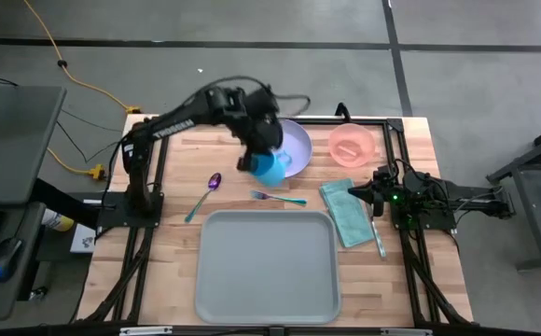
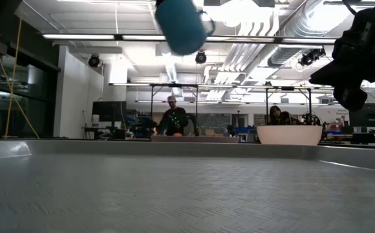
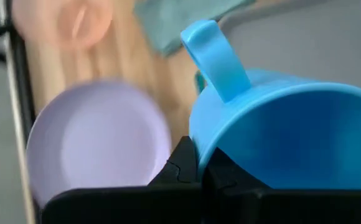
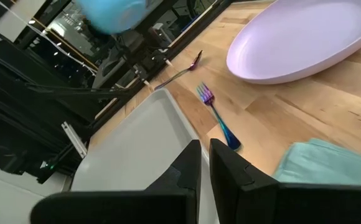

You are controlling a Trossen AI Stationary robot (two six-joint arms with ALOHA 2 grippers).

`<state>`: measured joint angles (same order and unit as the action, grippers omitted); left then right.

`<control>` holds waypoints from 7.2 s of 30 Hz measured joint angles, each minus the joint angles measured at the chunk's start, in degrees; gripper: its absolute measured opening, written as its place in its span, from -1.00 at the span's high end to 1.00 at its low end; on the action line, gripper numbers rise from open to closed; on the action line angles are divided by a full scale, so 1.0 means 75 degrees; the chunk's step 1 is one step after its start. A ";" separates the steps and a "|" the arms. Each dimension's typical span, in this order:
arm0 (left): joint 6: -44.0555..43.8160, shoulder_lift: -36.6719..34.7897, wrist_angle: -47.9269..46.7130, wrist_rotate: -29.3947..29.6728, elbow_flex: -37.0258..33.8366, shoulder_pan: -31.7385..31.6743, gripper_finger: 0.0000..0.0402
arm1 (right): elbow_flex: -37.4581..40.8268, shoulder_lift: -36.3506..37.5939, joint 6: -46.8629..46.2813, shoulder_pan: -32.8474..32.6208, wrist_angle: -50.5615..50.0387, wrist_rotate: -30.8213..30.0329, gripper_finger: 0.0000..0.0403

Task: Set up tray
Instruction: Put the blue mug on the gray serving tray, then put the violet plate on the gray serving tray to the bottom left of the blue mug

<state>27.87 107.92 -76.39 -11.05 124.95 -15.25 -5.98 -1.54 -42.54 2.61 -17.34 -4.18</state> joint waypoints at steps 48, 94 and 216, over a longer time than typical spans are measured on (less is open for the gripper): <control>-0.2590 0.3008 0.2462 0.1223 -0.0006 0.2034 0.91 | -0.0006 -0.0466 0.0536 -0.0001 -0.0011 0.1093 0.94; -0.2861 0.3617 0.3588 0.1192 -0.0003 0.2387 0.77 | -0.0012 -0.0606 0.0542 -0.0002 -0.0052 0.1037 0.94; 0.0235 0.0433 0.0183 0.2013 0.1081 -0.2565 -0.05 | -0.8815 -0.6187 0.3921 0.0504 -0.4576 -0.2199 0.67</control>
<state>29.63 111.16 -75.02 4.05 133.05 -34.48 -72.09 -47.95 -13.14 6.39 -51.67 -20.68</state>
